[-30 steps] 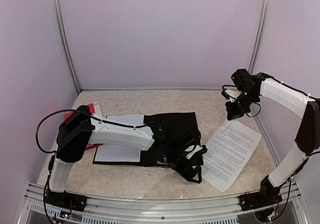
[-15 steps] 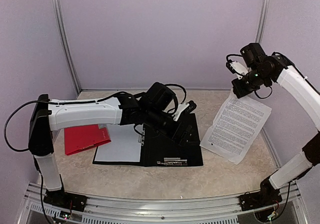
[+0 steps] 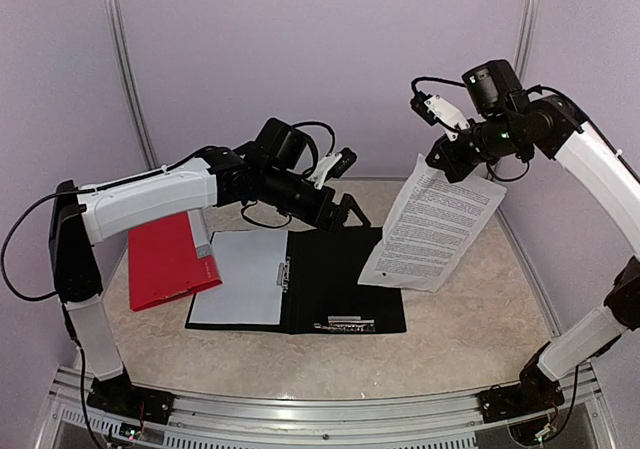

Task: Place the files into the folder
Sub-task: Pass from the right arm to the left

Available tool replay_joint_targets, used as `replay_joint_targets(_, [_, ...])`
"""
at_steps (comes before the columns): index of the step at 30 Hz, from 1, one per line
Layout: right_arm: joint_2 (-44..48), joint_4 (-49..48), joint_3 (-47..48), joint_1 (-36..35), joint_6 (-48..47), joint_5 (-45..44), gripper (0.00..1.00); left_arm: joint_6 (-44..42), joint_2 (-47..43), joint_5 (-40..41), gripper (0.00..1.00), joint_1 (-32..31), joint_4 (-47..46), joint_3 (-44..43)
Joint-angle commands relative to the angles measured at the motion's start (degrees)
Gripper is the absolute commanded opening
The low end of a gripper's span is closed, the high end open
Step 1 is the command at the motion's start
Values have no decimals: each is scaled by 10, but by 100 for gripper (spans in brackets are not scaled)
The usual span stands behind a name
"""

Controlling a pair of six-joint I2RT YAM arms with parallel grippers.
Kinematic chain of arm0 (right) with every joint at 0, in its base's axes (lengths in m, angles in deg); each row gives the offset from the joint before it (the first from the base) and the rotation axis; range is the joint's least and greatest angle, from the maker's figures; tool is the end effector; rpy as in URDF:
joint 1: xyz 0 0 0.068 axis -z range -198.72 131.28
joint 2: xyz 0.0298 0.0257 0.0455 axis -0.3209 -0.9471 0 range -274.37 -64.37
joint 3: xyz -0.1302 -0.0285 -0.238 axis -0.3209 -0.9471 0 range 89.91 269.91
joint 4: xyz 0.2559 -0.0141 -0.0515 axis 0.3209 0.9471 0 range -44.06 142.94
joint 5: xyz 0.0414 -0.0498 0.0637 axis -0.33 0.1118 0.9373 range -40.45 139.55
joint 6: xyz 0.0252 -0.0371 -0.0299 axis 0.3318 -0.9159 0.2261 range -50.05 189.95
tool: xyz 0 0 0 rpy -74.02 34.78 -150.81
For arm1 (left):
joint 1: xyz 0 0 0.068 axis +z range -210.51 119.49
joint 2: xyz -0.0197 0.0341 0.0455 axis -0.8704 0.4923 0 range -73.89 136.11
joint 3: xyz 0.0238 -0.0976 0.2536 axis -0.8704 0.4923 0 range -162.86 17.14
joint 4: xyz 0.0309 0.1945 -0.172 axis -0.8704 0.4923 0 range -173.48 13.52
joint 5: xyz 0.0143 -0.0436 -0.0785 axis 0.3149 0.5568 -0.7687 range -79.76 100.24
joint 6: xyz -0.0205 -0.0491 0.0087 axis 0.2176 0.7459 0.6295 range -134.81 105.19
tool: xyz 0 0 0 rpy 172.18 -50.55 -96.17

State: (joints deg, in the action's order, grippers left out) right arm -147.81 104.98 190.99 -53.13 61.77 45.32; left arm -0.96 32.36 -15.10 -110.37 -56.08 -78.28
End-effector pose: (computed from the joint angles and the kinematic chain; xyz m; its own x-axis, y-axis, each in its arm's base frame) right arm 0.2383 0.1602 0.4347 -0.4664 -0.4915 -0.7355 -0.5903 0.7921 -0.1550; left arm 0.2651 -0.3379 0.3142 -0.6046 0.3814 -0.6993 0.7858 0.4293 -0.4453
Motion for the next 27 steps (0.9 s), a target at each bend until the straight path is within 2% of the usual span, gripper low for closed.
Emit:
replay_joint_targets(1, [-20,-18,44,-19,-21,57,0,-60,-16,-29,94,6,23,-51])
replay_joint_targets(6, [-34,-31,49,-32,-29,90,0,-112,3,1,95,7,27,-80])
replay_joint_targets(13, [-37,-54,40,-42,-33,127,0,-137,37,-79,91,0,33,-100])
replay_joint_targets(16, [-35,-61,34,-43,-33,141,0,-137,45,-72,89,-10,16,-92])
replay_joint_targets(18, [-33,-67,29,-43,-31,147,0,-137,52,-61,86,-11,9,-93])
replay_joint_targets(27, [-36,-64,17,-43,-28,139,0,-120,69,-77,61,-5,-8,-95])
